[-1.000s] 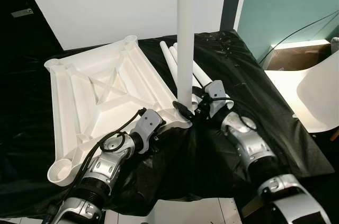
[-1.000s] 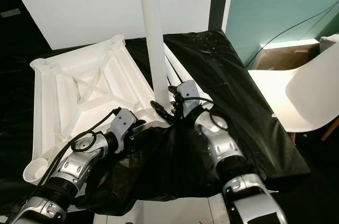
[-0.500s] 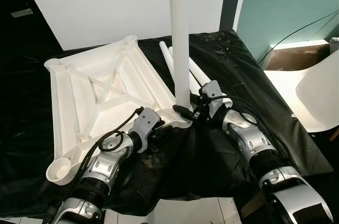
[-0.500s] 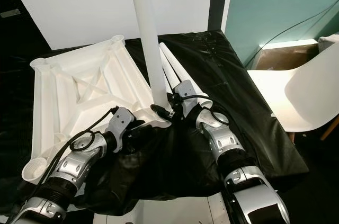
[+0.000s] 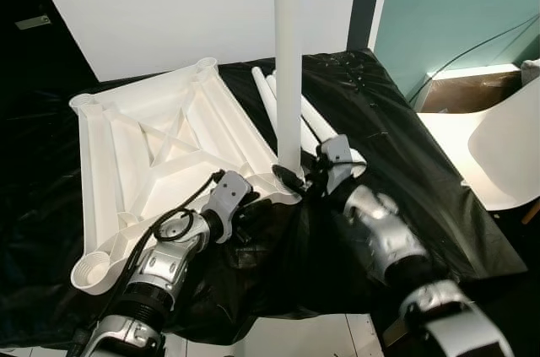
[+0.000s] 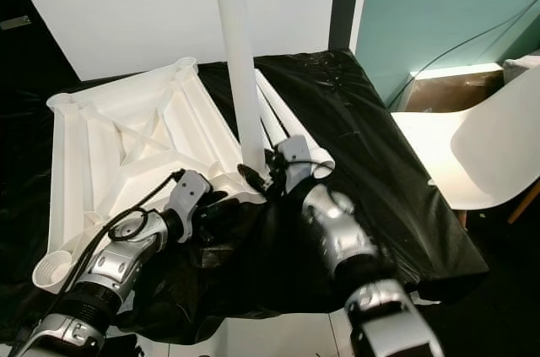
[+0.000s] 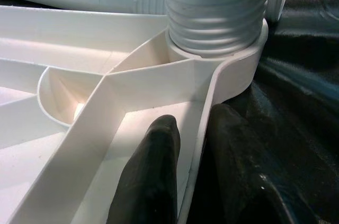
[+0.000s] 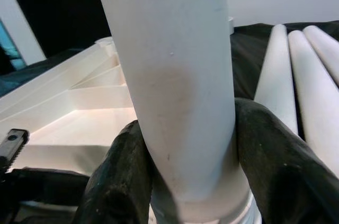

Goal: Building children table

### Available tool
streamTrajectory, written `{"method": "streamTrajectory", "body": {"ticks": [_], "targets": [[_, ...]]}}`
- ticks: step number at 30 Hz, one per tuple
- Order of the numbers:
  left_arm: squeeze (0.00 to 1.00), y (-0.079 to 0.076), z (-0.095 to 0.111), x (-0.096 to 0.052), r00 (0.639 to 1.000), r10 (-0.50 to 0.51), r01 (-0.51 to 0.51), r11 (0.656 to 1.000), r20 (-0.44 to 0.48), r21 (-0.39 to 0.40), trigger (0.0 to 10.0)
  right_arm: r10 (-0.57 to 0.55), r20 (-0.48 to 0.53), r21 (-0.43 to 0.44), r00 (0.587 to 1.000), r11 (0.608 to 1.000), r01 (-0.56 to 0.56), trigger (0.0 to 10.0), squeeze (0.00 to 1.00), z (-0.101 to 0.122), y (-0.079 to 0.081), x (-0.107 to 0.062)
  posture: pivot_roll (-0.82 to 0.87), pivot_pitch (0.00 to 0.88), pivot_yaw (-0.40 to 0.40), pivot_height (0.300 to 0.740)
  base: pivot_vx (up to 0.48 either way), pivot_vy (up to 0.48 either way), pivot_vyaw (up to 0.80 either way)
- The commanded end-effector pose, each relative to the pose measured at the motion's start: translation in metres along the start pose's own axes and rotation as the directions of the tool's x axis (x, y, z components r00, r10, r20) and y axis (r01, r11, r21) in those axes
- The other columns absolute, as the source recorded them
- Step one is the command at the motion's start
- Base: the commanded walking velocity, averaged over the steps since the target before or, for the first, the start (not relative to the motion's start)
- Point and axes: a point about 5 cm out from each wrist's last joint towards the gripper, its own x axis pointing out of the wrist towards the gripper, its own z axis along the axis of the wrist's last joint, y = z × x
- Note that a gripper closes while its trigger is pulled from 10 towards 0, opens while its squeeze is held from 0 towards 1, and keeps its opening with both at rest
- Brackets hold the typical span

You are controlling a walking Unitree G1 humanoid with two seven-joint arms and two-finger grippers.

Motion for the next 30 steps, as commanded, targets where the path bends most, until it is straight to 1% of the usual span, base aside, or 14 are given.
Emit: {"method": "streamTrajectory", "body": {"ticks": [1,4,10,11,12,13,15,17,18,19,20,24,26,30], "targets": [[0.0,-0.012,-0.019,0.001,0.993,-0.077,0.076,0.997,-0.088,-0.017,10.0,-0.107,-0.034,0.033,0.994,0.994,0.108,0.0,0.0,-0.009,-0.004,-0.005,-0.04,0.0,0.061,0.74,0.0,0.0,0.0],[0.0,-0.012,-0.019,0.0,0.993,-0.076,0.075,0.997,-0.09,-0.018,10.0,-0.158,-0.015,0.041,0.987,0.986,0.159,0.0,0.0,-0.008,0.004,-0.003,-0.03,0.0,0.062,0.74,0.0,0.0,0.0],[0.0,-0.012,-0.019,-0.001,0.993,-0.074,0.073,0.997,-0.091,-0.018,10.0,-0.219,0.0,0.031,0.976,0.975,0.219,0.0,0.0,-0.005,0.006,0.0,-0.03,0.0,0.06,0.74,0.0,0.0,0.0],[0.0,-0.012,-0.019,-0.001,0.993,-0.074,0.072,0.997,-0.091,-0.018,10.0,-0.237,-0.003,0.022,0.971,0.971,0.237,10.0,0.0,-0.005,0.005,0.0,-0.03,0.0,0.06,0.74,0.0,0.0,0.0],[0.0,-0.013,-0.019,0.0,0.993,-0.074,0.072,0.997,-0.091,-0.018,10.0,-0.232,0.0,0.004,0.973,0.973,0.232,10.0,0.76,-0.004,0.004,0.0,-0.04,0.0,0.059,0.74,0.0,0.0,0.0],[0.0,-0.013,-0.019,0.0,0.993,-0.074,0.073,0.997,-0.091,-0.018,10.0,-0.198,0.002,0.008,0.98,0.98,0.198,10.0,1.0,-0.002,0.003,0.001,-0.04,0.0,0.059,0.74,0.0,0.0,0.0],[0.0,-0.013,-0.019,0.0,0.993,-0.074,0.073,0.997,-0.091,-0.018,10.0,-0.198,0.002,0.008,0.98,0.98,0.198,10.0,1.0,-0.002,0.003,0.001,-0.04,0.0,0.059,0.74,0.0,0.0,0.0],[0.0,-0.013,-0.019,0.001,0.993,-0.075,0.074,0.997,-0.09,-0.018,10.0,-0.137,0.004,0.013,0.991,0.99,0.137,10.0,1.0,0.0,0.004,0.001,-0.04,0.0,0.058,0.74,0.0,0.0,0.0],[0.0,-0.013,-0.019,0.002,0.993,-0.076,0.075,0.997,-0.089,-0.018,10.0,-0.066,0.01,-0.001,0.998,0.998,0.066,10.0,0.51,0.002,0.003,0.001,-0.04,0.0,0.056,0.74,0.0,0.0,0.0],[0.0,-0.013,-0.019,0.002,0.993,-0.076,0.075,0.997,-0.089,-0.018,10.0,-0.066,0.01,-0.001,0.998,0.998,0.066,10.0,0.51,0.002,0.003,0.001,-0.04,0.0,0.056,0.74,0.0,0.0,0.0],[0.0,-0.013,-0.019,0.002,0.993,-0.077,0.076,0.997,-0.089,-0.018,10.0,-0.025,0.012,-0.01,1.0,1.0,0.025,10.0,0.0,0.004,0.001,0.0,-0.05,0.0,0.056,0.74,0.0,0.0,0.0],[0.0,-0.014,-0.019,0.003,0.993,-0.078,0.077,0.997,-0.088,-0.018,10.0,0.045,0.009,-0.024,0.999,0.999,-0.045,10.0,0.0,0.007,-0.002,0.0,-0.05,0.0,0.055,0.74,0.0,0.0,0.0],[0.0,-0.015,-0.019,0.004,0.993,-0.08,0.079,0.997,-0.088,-0.018,10.0,0.155,-0.01,-0.07,0.988,0.985,-0.155,10.0,0.0,0.011,-0.009,-0.001,-0.05,0.0,0.054,0.74,0.0,0.0,0.0],[0.0,-0.014,-0.019,0.004,0.993,-0.079,0.078,0.997,-0.088,-0.018,10.0,0.192,-0.02,-0.101,0.981,0.976,-0.193,10.0,0.0,0.015,-0.015,0.0,-0.05,0.0,0.054,0.74,0.0,0.0,0.0]]}}
